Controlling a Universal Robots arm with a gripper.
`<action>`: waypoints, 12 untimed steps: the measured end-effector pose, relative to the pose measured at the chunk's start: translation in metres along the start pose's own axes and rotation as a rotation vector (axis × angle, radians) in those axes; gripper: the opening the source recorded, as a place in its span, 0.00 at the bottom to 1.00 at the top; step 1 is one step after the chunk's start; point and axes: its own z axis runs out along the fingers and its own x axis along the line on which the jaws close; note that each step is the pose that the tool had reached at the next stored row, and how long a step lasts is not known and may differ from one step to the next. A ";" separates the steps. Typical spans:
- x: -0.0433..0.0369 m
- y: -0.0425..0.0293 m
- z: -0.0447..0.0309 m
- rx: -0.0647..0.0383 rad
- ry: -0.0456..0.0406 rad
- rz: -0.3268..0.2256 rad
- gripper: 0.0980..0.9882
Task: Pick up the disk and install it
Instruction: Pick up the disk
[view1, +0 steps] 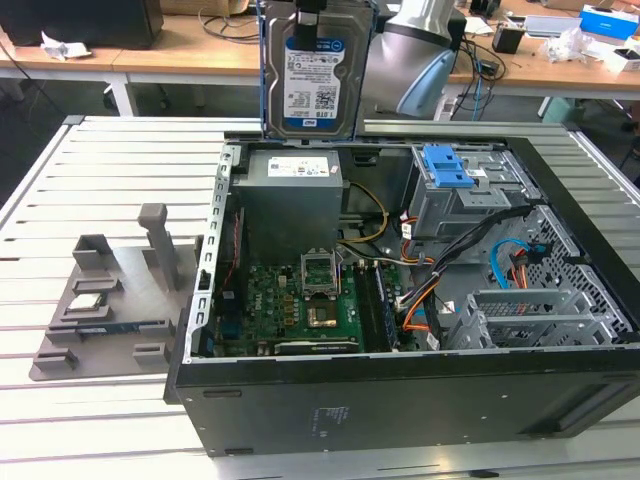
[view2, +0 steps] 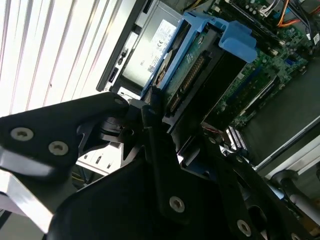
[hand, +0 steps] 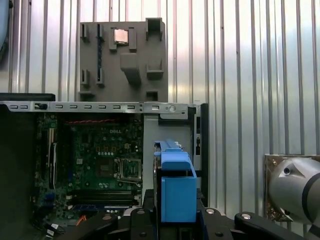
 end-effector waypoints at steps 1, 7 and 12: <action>0.0000 -0.0024 -0.0001 0.000 0.0000 0.000 0.30; 0.0001 -0.0294 -0.0019 0.000 0.0000 0.000 0.30; 0.0001 -0.0453 -0.0029 0.000 -0.0001 0.000 0.30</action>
